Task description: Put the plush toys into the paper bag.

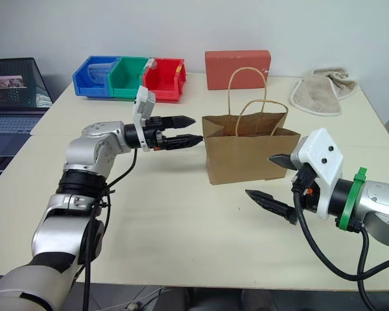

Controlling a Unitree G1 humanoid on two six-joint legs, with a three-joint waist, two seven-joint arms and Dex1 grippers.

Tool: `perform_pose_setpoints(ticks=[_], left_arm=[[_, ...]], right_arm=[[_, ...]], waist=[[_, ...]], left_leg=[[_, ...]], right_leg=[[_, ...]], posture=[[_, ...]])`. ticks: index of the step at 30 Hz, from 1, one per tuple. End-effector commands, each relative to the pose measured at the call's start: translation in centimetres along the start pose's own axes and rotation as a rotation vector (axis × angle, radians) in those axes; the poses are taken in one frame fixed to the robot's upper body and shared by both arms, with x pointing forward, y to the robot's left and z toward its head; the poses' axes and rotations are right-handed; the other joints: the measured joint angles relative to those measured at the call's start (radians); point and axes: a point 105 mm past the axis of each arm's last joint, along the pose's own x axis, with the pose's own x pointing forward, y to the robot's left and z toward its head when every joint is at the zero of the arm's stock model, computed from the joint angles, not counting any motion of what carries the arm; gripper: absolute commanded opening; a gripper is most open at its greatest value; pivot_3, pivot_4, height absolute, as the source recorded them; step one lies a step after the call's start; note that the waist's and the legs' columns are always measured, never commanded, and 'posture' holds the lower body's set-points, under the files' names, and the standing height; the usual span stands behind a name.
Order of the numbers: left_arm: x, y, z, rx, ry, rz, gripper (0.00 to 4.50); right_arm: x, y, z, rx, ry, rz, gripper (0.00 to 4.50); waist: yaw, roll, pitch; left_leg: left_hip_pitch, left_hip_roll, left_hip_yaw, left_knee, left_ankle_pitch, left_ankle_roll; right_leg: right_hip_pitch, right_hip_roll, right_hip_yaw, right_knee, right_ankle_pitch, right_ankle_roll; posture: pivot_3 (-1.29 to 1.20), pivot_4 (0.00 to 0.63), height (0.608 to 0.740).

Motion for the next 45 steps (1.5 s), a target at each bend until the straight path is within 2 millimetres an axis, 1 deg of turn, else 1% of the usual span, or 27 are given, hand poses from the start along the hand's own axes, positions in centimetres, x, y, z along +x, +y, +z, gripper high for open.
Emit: perform_pose_setpoints(ticks=[1,3,6,11,15,23,29,32,35,37,40,42,45], left_arm=[[0.7,-0.1,0.8,0.038,0.009,-0.055,4.48],[0.9,-0.2,0.6,0.042,0.026,-0.085,4.48],[1.2,-0.4,1.1,0.018,0.017,-0.126,4.48],[0.0,-0.5,1.5,-0.015,0.026,-0.165,4.48],[-0.5,-0.4,1.8,-0.029,0.018,-0.168,4.48],[-0.8,-1.1,1.0,-0.007,0.071,-0.229,4.48],[-0.4,-1.9,0.8,0.05,0.071,-0.26,4.48],[-0.2,-2.3,0.3,0.083,0.078,-0.265,4.48],[0.7,-2.8,-0.3,0.103,0.065,-0.239,4.48],[1.0,-3.4,-1.1,0.133,0.092,-0.247,4.48],[1.6,-3.3,-1.2,0.132,0.056,-0.193,4.48],[2.5,-2.8,-1.4,0.135,0.014,-0.115,4.48],[3.6,-2.8,-1.7,0.121,-0.016,-0.068,4.48]], right_arm=[[-0.3,0.2,0.9,-0.04,-0.026,-0.003,4.5],[-0.3,0.2,0.9,-0.037,-0.025,-0.002,4.5],[-0.4,0.3,0.9,-0.031,-0.022,-0.002,4.5],[-0.6,0.5,0.8,-0.018,-0.018,0.003,4.5],[-0.6,0.6,0.8,-0.007,-0.019,0.01,4.5],[-0.6,0.6,0.8,-0.006,-0.012,0.021,4.5],[-0.5,0.6,0.8,-0.006,-0.012,0.022,4.5],[-0.5,0.5,0.8,-0.007,-0.014,0.02,4.5],[-0.4,0.6,0.7,-0.008,-0.013,0.021,4.5],[-0.3,0.6,0.7,-0.01,-0.014,0.02,4.5],[-0.2,0.5,0.7,-0.013,-0.018,0.014,4.5],[-0.1,0.5,0.7,-0.021,-0.019,0.008,4.5],[0.0,0.4,0.6,-0.031,-0.02,-0.001,4.5]], waist=[[-0.001,0.0,0.0],[-0.002,0.0,0.0],[-0.002,0.0,0.0],[-0.004,0.0,0.0],[-0.008,0.0,0.0],[-0.009,0.0,0.0],[-0.01,0.0,0.0],[-0.01,0.0,0.0],[-0.008,0.0,0.0],[-0.007,0.0,0.0],[-0.005,0.0,0.0],[-0.002,0.0,0.0],[-0.001,0.0,0.0]], left_leg=[[0.0,0.0,0.0,0.0,0.0,0.0],[0.0,0.0,0.0,0.0,0.0,0.0],[0.0,0.0,0.0,-0.001,0.0,0.0],[0.0,0.0,0.0,-0.001,0.0,0.0],[0.0,0.0,0.0,-0.001,0.0,0.0],[0.0,0.0,0.0,0.0,0.0,0.0],[0.0,0.0,0.0,0.0,0.0,0.0],[0.0,0.0,0.0,-0.001,0.0,0.0],[0.0,0.001,0.0,0.0,0.0,0.0],[0.0,0.001,0.0,0.0,0.0,0.0],[0.0,0.001,0.0,0.0,0.0,0.0],[0.0,0.001,0.0,0.0,0.0,0.0],[0.0,0.0,0.0,0.001,0.0,0.0]], right_leg=[[0.0,0.0,0.0,0.0,0.0,0.0],[0.0,0.0,0.0,0.0,0.0,0.0],[0.0,0.0,0.0,0.0,0.0,0.0],[0.0,0.0,0.0,0.0,0.0,0.0],[0.0,0.0,0.0,0.0,0.0,0.0],[0.0,0.0,0.0,0.0,0.0,0.0],[0.0,0.0,0.0,0.0,0.0,0.0],[0.0,0.0,0.0,0.0,0.0,0.0],[0.0,0.0,0.0,0.0,0.0,0.0],[0.0,0.0,0.0,0.0,0.0,0.0],[0.0,0.0,0.0,0.0,0.0,0.0],[0.0,0.0,0.0,0.0,0.0,0.0],[0.0,0.0,0.001,0.0,0.0,0.0]], posture=[[0.0,0.15,0.74],[0.0,0.15,0.74],[0.0,0.15,0.74],[0.0,0.15,0.74],[0.0,0.15,0.74],[0.0,0.15,0.74],[0.0,0.15,0.74],[0.0,0.15,0.74],[0.0,0.15,0.74],[0.0,0.15,0.74],[0.0,0.15,0.74],[0.0,0.15,0.74],[0.0,0.15,0.74]])
